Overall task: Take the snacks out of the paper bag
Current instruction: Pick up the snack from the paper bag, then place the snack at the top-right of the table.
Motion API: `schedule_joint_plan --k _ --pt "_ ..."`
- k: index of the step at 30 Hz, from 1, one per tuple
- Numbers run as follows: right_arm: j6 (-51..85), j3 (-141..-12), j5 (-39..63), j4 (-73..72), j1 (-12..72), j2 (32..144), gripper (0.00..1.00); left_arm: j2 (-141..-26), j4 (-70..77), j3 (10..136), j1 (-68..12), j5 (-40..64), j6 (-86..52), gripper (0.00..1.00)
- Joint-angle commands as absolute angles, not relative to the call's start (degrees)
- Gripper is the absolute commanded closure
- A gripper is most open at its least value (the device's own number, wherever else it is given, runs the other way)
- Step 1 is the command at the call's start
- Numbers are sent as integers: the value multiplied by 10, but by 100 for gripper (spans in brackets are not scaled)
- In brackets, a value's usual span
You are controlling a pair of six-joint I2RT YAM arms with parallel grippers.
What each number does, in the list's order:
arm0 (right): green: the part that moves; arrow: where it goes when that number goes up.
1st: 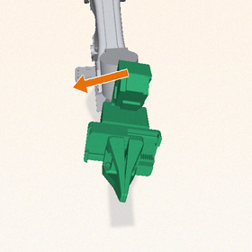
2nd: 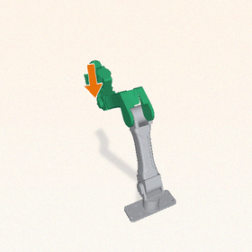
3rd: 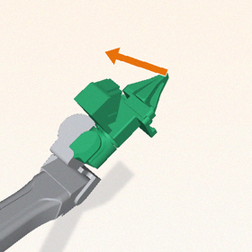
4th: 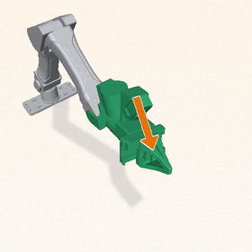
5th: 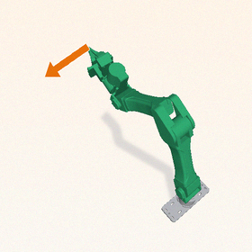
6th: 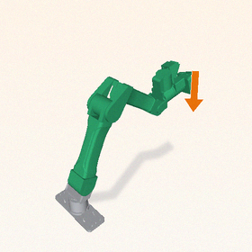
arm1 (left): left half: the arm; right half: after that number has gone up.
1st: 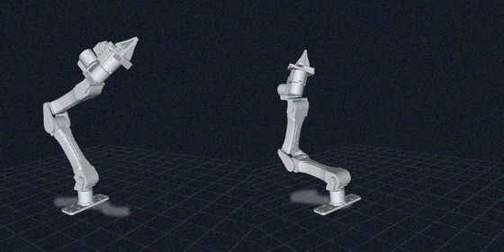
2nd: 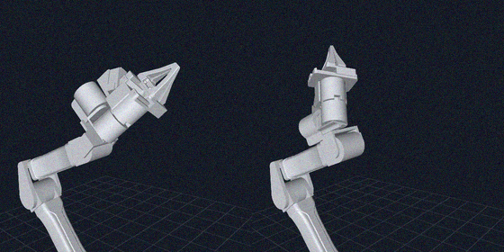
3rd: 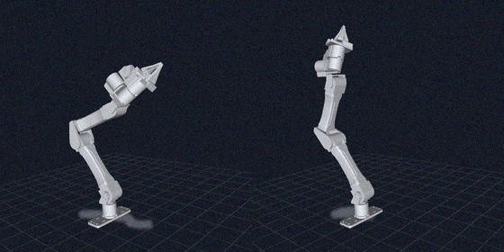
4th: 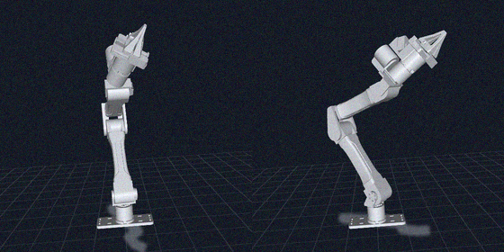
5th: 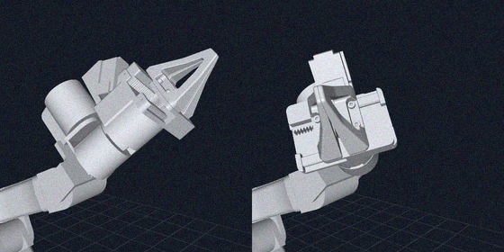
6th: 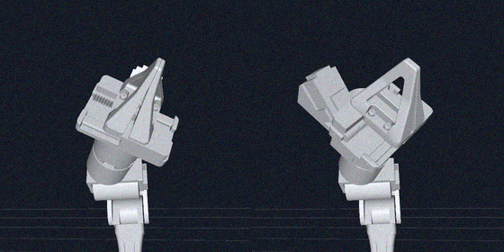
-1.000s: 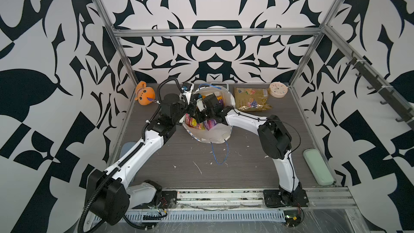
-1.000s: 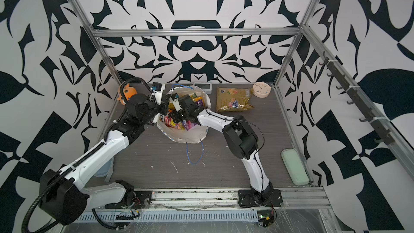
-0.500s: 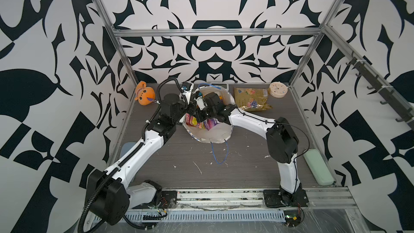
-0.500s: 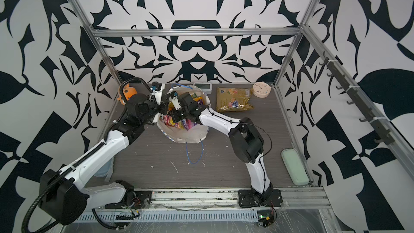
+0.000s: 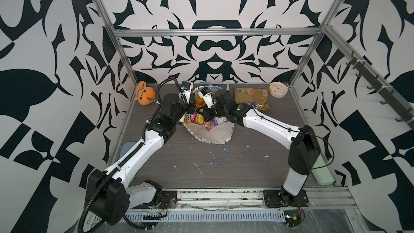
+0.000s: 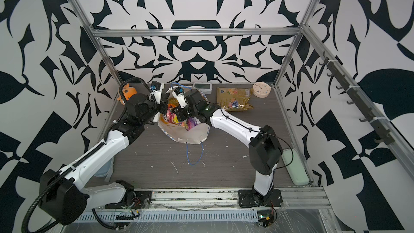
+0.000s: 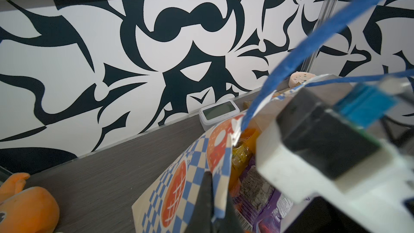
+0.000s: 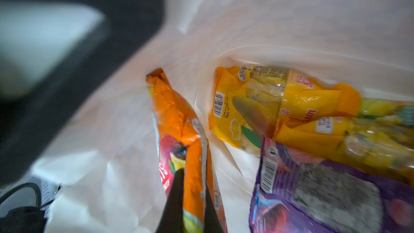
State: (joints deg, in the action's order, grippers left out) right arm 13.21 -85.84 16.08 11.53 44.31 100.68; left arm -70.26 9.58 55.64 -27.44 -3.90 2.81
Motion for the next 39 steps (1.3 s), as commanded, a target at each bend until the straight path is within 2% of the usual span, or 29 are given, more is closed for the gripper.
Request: schedule_joint_plan --k 1,4,10,18,20,23,27,34,39 --pt "102 -834 152 102 435 922 100 -700 146 571 -281 -26 27 100" --pt "88 -786 171 111 424 852 100 -699 144 572 -281 -28 29 100" --pt "56 -728 149 172 403 722 100 -694 154 567 -281 -27 33 100" --pt "83 -677 165 217 278 610 100 -697 161 563 -282 -24 33 100" --pt "108 -670 134 228 244 596 100 -696 161 563 -281 -25 34 100" --pt "156 -655 73 234 190 580 100 -698 163 564 -282 -25 34 100" --pt "186 -641 62 257 98 586 100 -702 166 568 -281 -21 32 100" --pt "247 -595 180 188 -115 640 100 -698 169 565 -282 -18 30 100" --pt "256 -581 215 131 -183 705 100 -689 157 569 -282 -16 32 100"
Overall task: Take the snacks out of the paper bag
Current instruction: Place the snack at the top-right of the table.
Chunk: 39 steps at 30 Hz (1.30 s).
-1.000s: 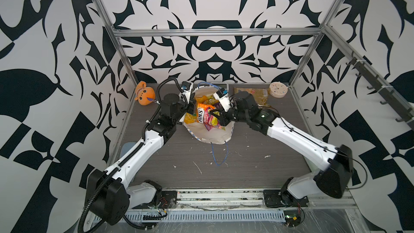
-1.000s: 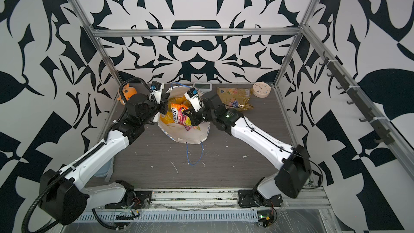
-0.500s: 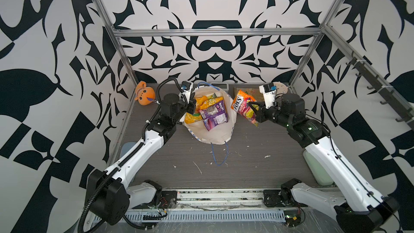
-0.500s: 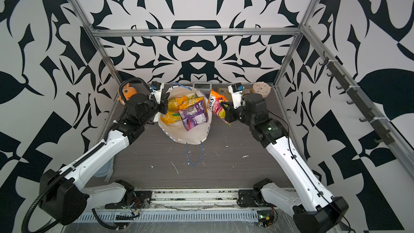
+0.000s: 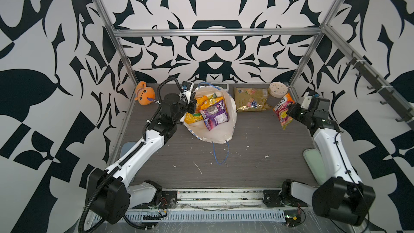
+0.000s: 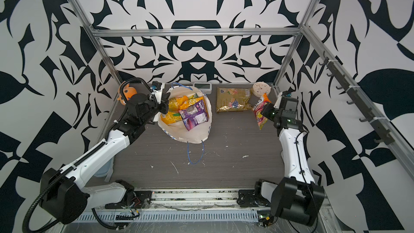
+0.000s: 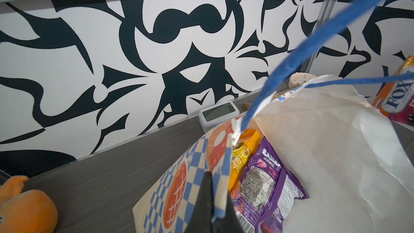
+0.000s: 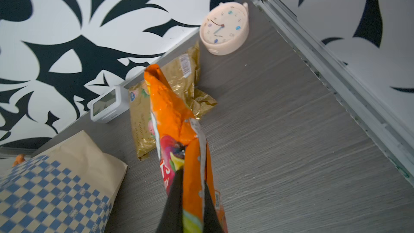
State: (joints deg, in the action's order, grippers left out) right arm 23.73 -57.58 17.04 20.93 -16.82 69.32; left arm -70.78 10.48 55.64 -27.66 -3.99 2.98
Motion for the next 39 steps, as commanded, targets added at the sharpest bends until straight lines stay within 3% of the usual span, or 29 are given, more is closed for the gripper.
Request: schedule_joint_plan --k 1,9,27,33,39 --pt "257 -582 226 123 -198 723 100 -688 157 567 -281 -14 32 100" --pt "285 -602 271 10 -274 871 100 -693 171 562 -282 -3 20 100" --pt "452 -684 321 -159 -270 1092 100 -707 174 572 -282 11 0 100" --pt "469 -698 327 -158 -261 1137 100 -714 171 579 -281 10 0 100" --pt "456 -702 308 -141 -248 1156 93 -718 168 582 -281 10 1 100"
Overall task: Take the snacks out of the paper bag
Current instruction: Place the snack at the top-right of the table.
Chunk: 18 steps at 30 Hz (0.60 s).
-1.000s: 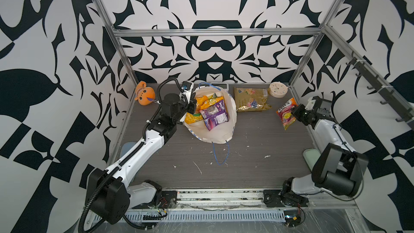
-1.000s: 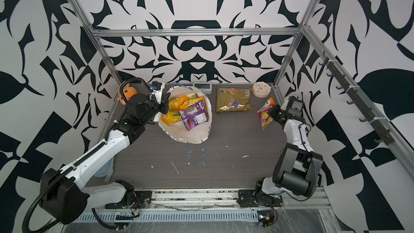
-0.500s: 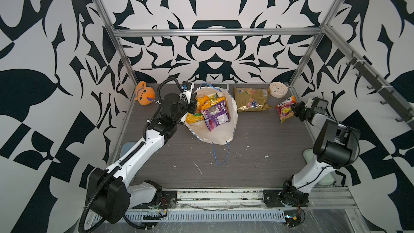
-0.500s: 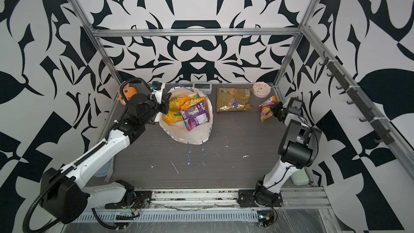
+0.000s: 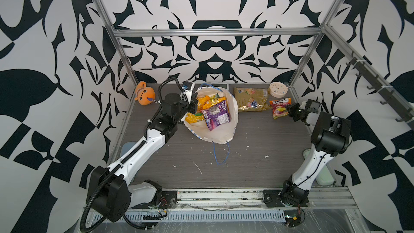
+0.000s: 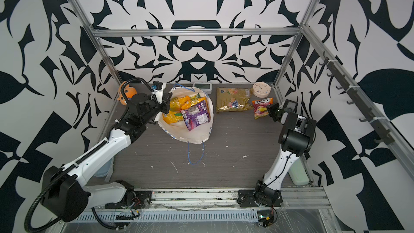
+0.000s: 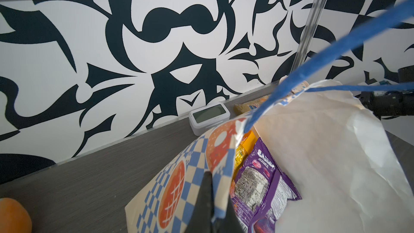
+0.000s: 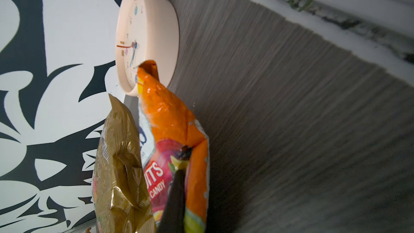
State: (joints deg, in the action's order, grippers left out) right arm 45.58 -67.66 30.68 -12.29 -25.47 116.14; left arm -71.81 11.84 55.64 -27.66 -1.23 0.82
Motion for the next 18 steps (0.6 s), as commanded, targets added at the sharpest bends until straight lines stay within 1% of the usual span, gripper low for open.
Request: schedule_joint_plan --k 1,3,4,7,9,11,15,18 --pt "454 -707 308 -137 -248 1161 91 -719 169 582 -281 10 1 100" --pt "448 -713 303 -127 -248 1167 89 -721 168 584 -281 8 1 100" --pt "442 -718 300 -122 -248 1170 86 -722 167 584 -282 10 1 100" --pt "422 -733 282 -87 -248 1168 74 -722 165 586 -281 10 0 100" --pt "416 -737 272 -78 -248 1161 68 -723 165 586 -282 9 0 100" --pt "412 -740 260 -65 -248 1150 60 -724 165 587 -281 10 0 100" --pt "402 -745 234 -45 -247 1125 57 -726 167 588 -282 11 -1 100" --pt "390 -756 217 -14 -247 1107 51 -726 167 589 -281 11 0 100"
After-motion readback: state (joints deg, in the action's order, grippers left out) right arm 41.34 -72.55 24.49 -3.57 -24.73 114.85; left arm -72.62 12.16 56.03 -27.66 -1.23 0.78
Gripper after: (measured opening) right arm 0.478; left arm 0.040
